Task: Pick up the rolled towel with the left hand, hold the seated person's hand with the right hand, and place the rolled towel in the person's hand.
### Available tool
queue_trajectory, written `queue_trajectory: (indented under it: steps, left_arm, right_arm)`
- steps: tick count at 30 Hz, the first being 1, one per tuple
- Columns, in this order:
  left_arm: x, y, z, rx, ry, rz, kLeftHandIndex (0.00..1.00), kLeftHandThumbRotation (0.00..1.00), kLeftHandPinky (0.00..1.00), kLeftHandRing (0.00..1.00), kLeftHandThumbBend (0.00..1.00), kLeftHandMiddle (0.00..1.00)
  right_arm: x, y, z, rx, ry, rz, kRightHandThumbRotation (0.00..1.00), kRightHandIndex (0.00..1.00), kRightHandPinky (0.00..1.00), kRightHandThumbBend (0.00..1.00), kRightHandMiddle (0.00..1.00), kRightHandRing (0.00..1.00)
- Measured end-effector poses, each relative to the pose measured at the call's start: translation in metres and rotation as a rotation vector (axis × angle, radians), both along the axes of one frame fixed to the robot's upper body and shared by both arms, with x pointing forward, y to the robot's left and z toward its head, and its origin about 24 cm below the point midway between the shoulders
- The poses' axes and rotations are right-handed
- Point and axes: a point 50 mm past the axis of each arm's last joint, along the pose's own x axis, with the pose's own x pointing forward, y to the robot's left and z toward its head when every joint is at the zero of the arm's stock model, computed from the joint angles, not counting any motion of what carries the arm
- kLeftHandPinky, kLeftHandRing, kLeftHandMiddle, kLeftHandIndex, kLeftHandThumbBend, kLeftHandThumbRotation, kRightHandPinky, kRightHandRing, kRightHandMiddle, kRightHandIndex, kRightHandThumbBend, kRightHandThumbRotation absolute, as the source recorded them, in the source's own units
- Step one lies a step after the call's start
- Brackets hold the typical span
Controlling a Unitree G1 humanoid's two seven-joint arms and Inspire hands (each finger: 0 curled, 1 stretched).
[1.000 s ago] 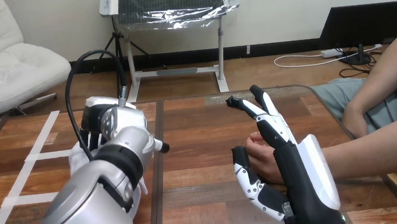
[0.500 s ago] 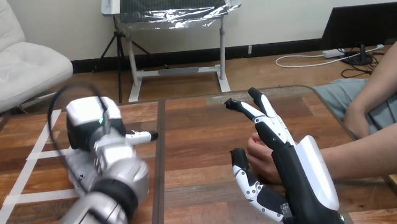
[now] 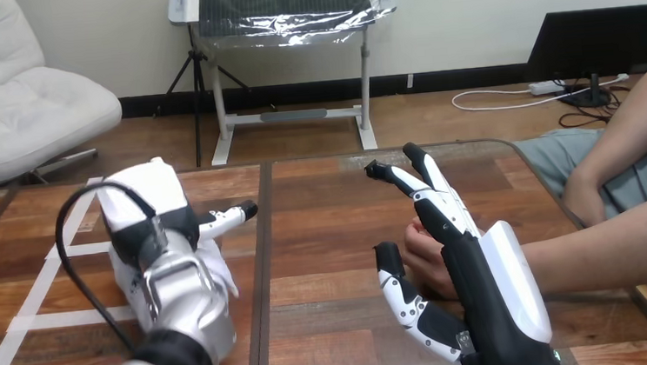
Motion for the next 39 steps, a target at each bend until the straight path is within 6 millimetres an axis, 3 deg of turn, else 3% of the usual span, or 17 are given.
queue_trajectory:
  steps: [20,39]
  left_arm:
    - [-0.009,-0.005,-0.001,-0.032,0.014,0.029,0.96,1.00,0.82,0.88,0.92,0.92]
    - [-0.018,0.007,-0.010,0.003,0.059,0.078,0.96,0.99,0.88,0.90,0.92,0.94]
  right_arm:
    - [0.000,0.000,0.000,-0.004,0.000,0.000,0.00,0.85,1.00,0.12,1.00,1.00]
    - [0.000,0.000,0.000,-0.006,0.000,-0.001,0.00,0.85,1.00,0.12,1.00,1.00]
